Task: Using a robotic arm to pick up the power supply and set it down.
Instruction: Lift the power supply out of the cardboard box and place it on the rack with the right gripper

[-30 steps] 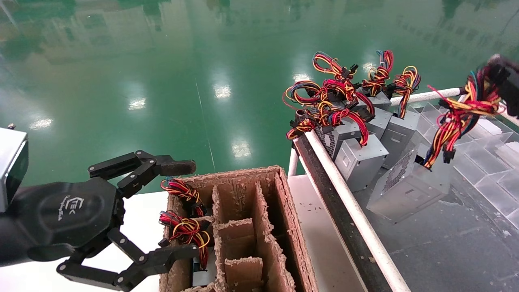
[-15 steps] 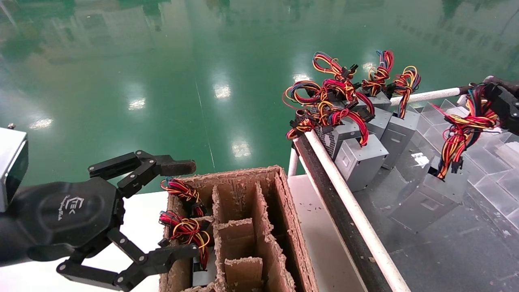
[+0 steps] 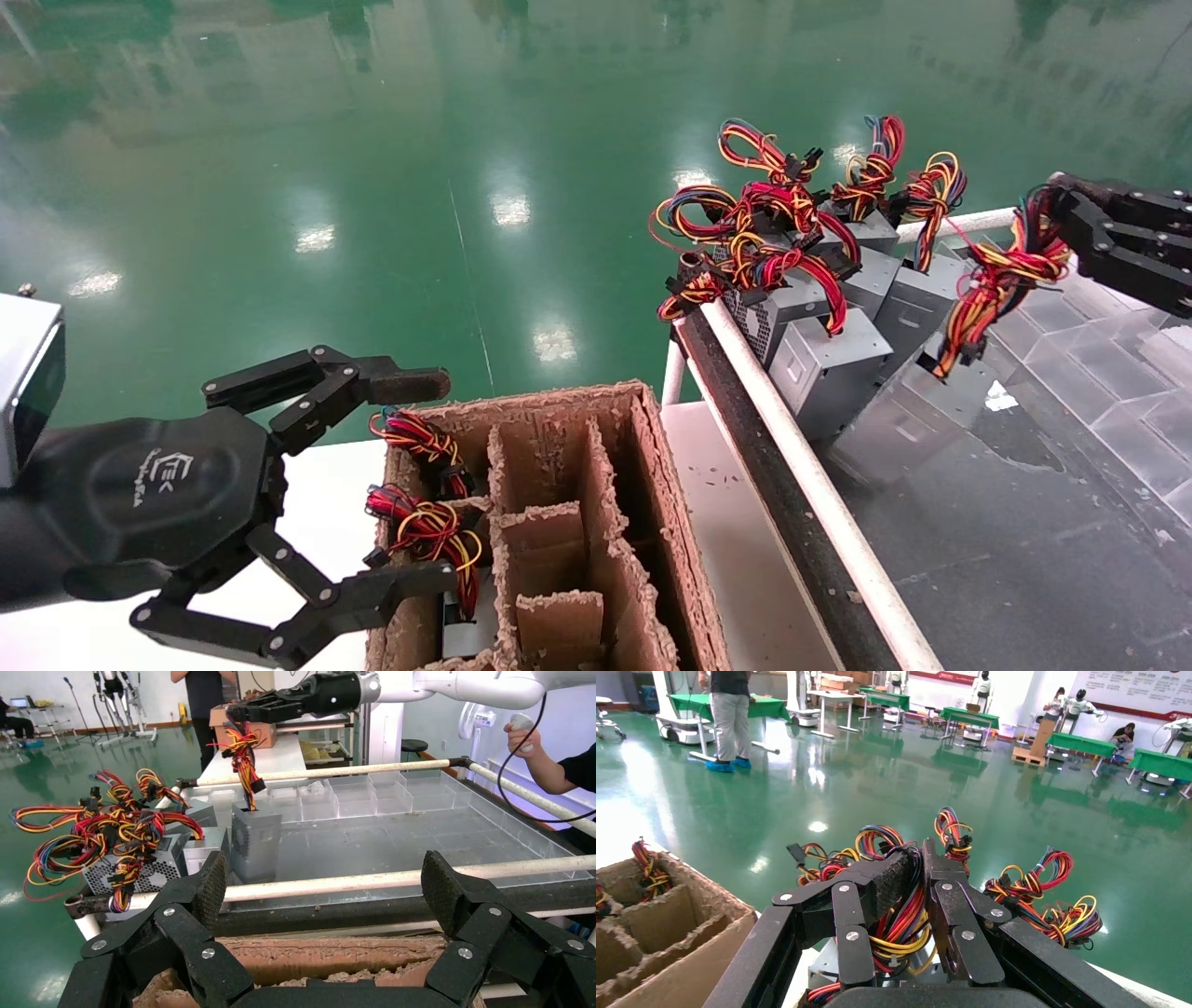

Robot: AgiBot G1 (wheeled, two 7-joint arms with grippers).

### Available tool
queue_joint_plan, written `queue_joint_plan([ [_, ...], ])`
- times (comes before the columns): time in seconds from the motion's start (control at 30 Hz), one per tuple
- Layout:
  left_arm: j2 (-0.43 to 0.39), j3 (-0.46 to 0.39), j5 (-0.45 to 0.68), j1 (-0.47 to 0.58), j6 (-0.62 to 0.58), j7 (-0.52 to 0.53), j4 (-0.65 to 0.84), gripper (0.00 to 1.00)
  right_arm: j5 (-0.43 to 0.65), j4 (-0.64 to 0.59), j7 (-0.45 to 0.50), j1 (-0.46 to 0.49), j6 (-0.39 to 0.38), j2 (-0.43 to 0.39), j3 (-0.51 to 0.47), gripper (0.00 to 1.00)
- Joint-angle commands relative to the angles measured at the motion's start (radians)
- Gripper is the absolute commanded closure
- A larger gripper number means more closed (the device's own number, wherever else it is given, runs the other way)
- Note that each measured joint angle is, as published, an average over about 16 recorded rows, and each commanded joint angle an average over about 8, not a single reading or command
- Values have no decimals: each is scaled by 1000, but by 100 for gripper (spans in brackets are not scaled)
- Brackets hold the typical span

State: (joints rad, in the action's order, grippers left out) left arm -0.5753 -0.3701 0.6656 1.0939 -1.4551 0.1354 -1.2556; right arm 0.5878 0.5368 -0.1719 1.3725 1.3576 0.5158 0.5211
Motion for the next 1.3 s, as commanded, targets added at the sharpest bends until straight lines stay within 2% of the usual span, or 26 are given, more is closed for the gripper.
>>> queue_joint_plan([
  [0.03, 0, 0, 0, 0, 0, 0, 0, 0, 24, -37, -3, 36, 11, 19, 11, 100],
  [0.4, 0, 0, 0, 0, 0, 0, 0, 0, 112, -223, -49, 177, 70, 97, 55, 100],
  [0.73, 0, 0, 0, 0, 0, 0, 0, 0, 161, -355, -75, 277, 72, 175, 82, 100],
  [0.9, 0, 0, 0, 0, 0, 0, 0, 0, 177, -408, -97, 312, 46, 209, 91, 100],
  [1.17, 0, 0, 0, 0, 0, 0, 0, 0, 200, -476, -126, 347, -55, 257, 104, 100],
  [1.3, 0, 0, 0, 0, 0, 0, 0, 0, 206, -491, -129, 356, -81, 280, 108, 100],
])
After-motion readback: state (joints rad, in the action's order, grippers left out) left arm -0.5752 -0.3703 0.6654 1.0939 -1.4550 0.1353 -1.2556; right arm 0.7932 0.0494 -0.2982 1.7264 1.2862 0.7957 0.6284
